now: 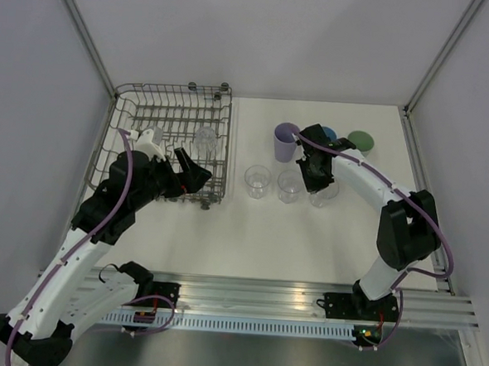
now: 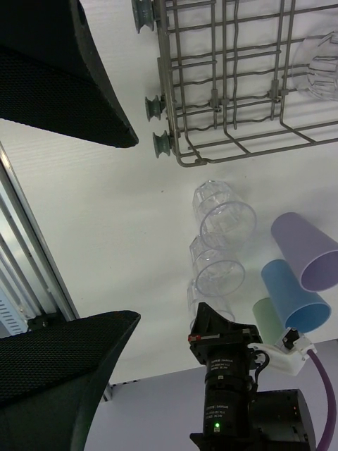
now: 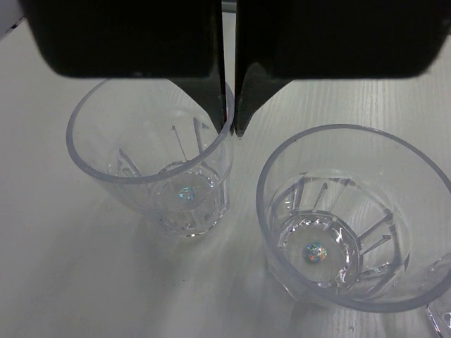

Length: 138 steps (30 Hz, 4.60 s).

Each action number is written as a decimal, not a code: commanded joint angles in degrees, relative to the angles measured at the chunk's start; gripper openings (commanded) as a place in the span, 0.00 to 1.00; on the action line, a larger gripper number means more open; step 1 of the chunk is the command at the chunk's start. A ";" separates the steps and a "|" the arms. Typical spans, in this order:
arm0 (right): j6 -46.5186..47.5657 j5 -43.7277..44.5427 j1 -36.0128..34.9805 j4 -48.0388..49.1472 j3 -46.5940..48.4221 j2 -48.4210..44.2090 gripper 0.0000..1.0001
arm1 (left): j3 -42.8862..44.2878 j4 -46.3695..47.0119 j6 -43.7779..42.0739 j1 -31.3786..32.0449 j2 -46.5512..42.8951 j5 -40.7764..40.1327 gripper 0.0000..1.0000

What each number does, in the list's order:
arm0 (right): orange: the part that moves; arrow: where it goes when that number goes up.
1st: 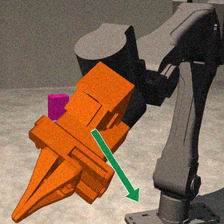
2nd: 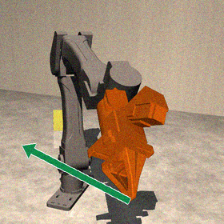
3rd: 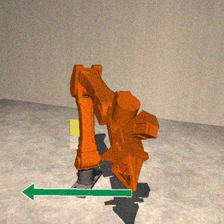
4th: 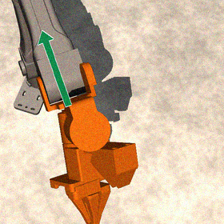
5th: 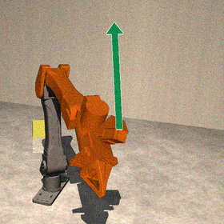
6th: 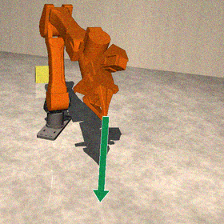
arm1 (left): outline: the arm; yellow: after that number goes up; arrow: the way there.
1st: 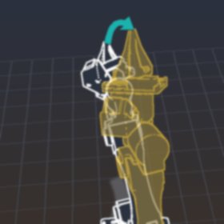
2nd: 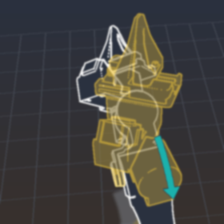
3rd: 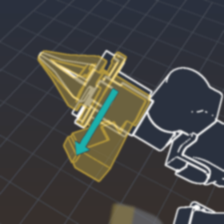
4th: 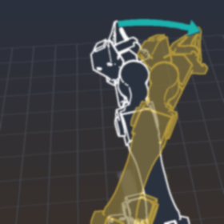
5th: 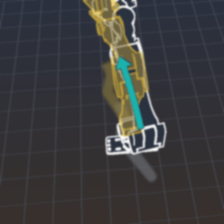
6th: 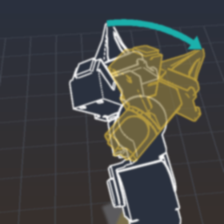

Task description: Unload the cups from the dish rack

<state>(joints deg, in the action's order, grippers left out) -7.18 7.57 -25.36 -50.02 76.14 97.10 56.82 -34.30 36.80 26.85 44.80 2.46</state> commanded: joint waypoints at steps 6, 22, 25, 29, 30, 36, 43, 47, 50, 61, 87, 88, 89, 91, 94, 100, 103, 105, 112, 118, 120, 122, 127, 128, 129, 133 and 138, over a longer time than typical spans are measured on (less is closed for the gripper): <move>1.99 -0.10 0.05 0.80 2.52 2.22 0.02 | -0.39 0.12 -2.26 0.13 0.38 -0.35 1.00; 2.96 0.33 0.14 1.86 3.84 3.89 0.08 | -0.39 0.12 -2.34 0.22 0.64 0.09 1.00; 2.96 0.07 0.05 1.42 4.45 4.06 0.08 | -0.30 0.03 -2.34 0.13 0.82 0.35 1.00; 2.79 0.78 0.05 0.80 4.28 3.45 0.17 | -0.22 0.11 -2.52 0.13 0.64 0.53 1.00; 2.70 0.86 0.05 0.80 4.19 2.93 0.18 | -0.22 0.12 -2.61 0.13 0.47 0.62 1.00; 2.52 1.13 0.14 -0.16 4.81 1.26 0.28 | -0.13 -0.06 -2.78 0.13 0.82 0.53 1.00; 1.82 -0.98 0.05 -1.57 5.86 -3.84 0.98 | 0.84 -1.11 -3.57 0.13 3.01 -4.55 1.00; 0.68 -0.54 0.05 -2.98 6.74 -8.76 0.98 | 2.42 -1.82 -3.93 0.13 6.26 -7.81 1.00; 0.24 -0.19 0.05 -3.59 6.74 -13.33 0.98 | 3.21 -1.91 -3.93 0.13 7.76 -9.58 1.00; -1.78 5.17 0.05 -2.65 7.64 -27.02 0.98 | 7.16 -0.94 -5.15 0.13 15.05 -17.31 1.00; -9.08 -11.35 0.05 12.49 -15.14 -66.86 0.98 | 32.03 7.41 -12.09 -2.94 54.24 -30.34 1.00; -8.99 -11.61 0.05 12.14 -15.14 -67.39 0.98 | 32.82 7.41 -12.88 -3.21 56.87 -30.06 1.00; -8.90 -11.70 0.05 11.96 -15.14 -67.65 0.98 | 33.61 7.58 -13.50 -3.47 58.02 -29.71 1.00; -8.20 -11.62 0.05 12.14 -15.84 -68.27 0.98 | 35.11 7.41 -14.55 -4.35 61.10 -29.70 1.00; -7.94 -11.09 0.05 12.40 -16.81 -68.97 0.98 | 36.08 7.67 -15.96 -5.84 63.39 -27.42 1.00; -7.94 -12.49 0.05 13.02 -17.43 -69.15 0.98 | 36.43 9.08 -19.57 -8.83 66.03 -19.00 1.00; -7.94 -13.64 0.14 13.63 -17.60 -69.15 0.98 | 37.49 8.90 -20.79 -9.27 67.88 -16.35 1.00; -8.20 -14.51 0.05 13.89 -17.78 -68.80 0.98 | 38.10 8.82 -20.80 -9.45 68.93 -15.82 1.00; -7.94 -15.75 0.05 13.98 -17.87 -68.71 0.98 | 41.53 7.41 -20.97 -9.62 73.33 -15.12 0.99; -7.76 -16.19 0.05 13.98 -17.96 -68.62 0.98 | 42.76 5.75 -20.89 -9.62 74.21 -15.64 0.74; -7.76 -16.45 0.05 13.98 -17.69 -68.54 0.98 | 42.85 5.30 -20.62 -9.62 73.95 -15.73 0.65; -7.67 -16.45 0.05 14.07 -17.69 -68.53 0.98 | 43.29 4.43 -20.54 -9.62 73.59 -15.55 0.47; -7.50 -16.01 0.05 13.99 -17.69 -68.54 0.98 | 42.94 3.37 -19.04 -9.54 70.17 -15.99 0.15; -7.50 -15.75 0.05 13.98 -17.60 -68.54 0.98 | 42.85 2.93 -18.87 -9.54 68.69 -16.08 0.04; -7.58 -14.70 0.05 13.81 -17.69 -68.36 0.98 | 42.85 2.75 -18.17 -9.54 67.63 -16.26 0.03; -9.34 -12.07 0.14 12.58 -17.52 -66.96 0.98 | 42.85 2.49 -17.29 -9.62 63.49 -16.61 0.02; -11.71 -9.86 0.05 9.68 -17.60 -61.95 0.87 | 43.29 0.91 -16.32 -9.54 57.09 -15.56 0.02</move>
<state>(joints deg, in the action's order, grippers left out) -16.69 -4.78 -25.36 -38.65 58.43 32.08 97.47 -33.36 18.39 17.37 109.32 -13.28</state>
